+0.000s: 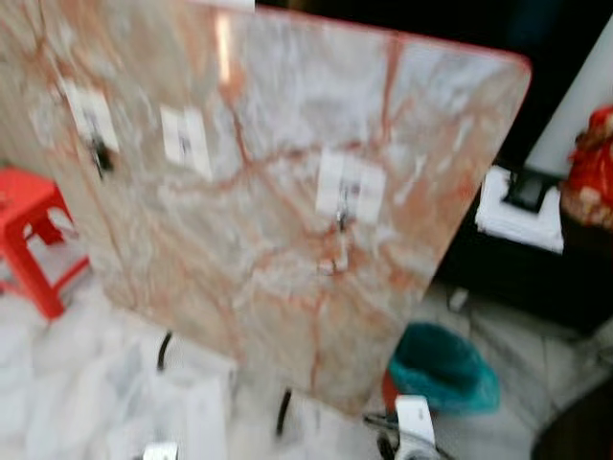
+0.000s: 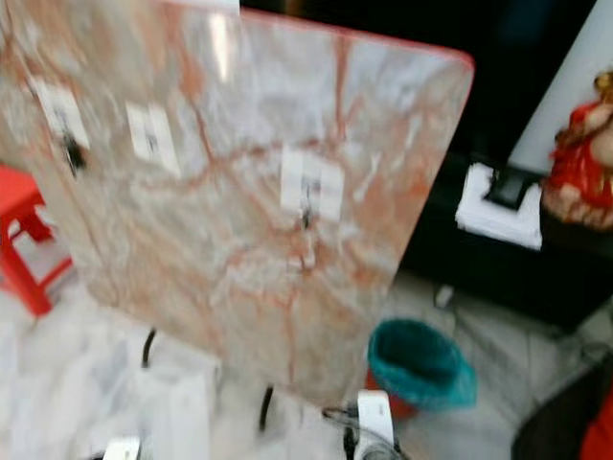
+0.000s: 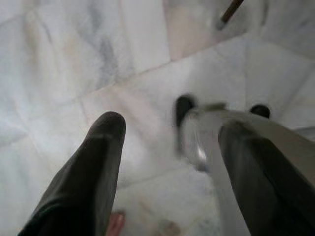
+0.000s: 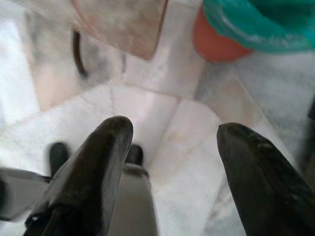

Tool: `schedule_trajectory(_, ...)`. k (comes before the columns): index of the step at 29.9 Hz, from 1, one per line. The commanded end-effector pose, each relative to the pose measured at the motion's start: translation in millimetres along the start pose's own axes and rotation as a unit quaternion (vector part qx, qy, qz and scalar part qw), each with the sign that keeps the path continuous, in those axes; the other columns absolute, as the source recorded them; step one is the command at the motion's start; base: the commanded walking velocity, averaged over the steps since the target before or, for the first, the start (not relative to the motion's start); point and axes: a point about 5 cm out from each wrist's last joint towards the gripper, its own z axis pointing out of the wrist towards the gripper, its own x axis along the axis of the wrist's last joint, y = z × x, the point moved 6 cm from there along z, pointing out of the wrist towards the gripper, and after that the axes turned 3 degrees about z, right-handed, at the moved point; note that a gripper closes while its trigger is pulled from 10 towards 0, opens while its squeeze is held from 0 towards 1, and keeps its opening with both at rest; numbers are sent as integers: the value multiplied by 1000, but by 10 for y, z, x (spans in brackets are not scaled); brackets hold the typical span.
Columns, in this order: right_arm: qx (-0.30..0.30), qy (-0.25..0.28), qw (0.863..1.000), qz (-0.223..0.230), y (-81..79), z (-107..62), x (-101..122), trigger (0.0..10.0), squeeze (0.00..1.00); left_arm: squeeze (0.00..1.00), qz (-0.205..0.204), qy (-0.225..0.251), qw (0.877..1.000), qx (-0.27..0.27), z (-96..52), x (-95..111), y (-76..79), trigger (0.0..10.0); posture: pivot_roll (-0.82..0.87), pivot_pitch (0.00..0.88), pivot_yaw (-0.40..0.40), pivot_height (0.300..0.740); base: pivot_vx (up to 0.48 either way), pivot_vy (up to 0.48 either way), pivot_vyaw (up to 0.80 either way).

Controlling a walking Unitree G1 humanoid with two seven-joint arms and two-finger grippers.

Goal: Hang keys on a hook

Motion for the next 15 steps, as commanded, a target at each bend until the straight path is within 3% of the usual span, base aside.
schedule_trajectory(1,9,5,1000,2,-86,2,46,10000,0,0,6,-11,1000,6,-17,-80,-74,10000,33,0,-80,740,0,480,0)
schedule_trajectory(15,10,8,1000,4,-89,4,69,10000,0,0,6,-10,1000,6,-13,-68,-61,10000,34,0,-85,740,0,480,0)
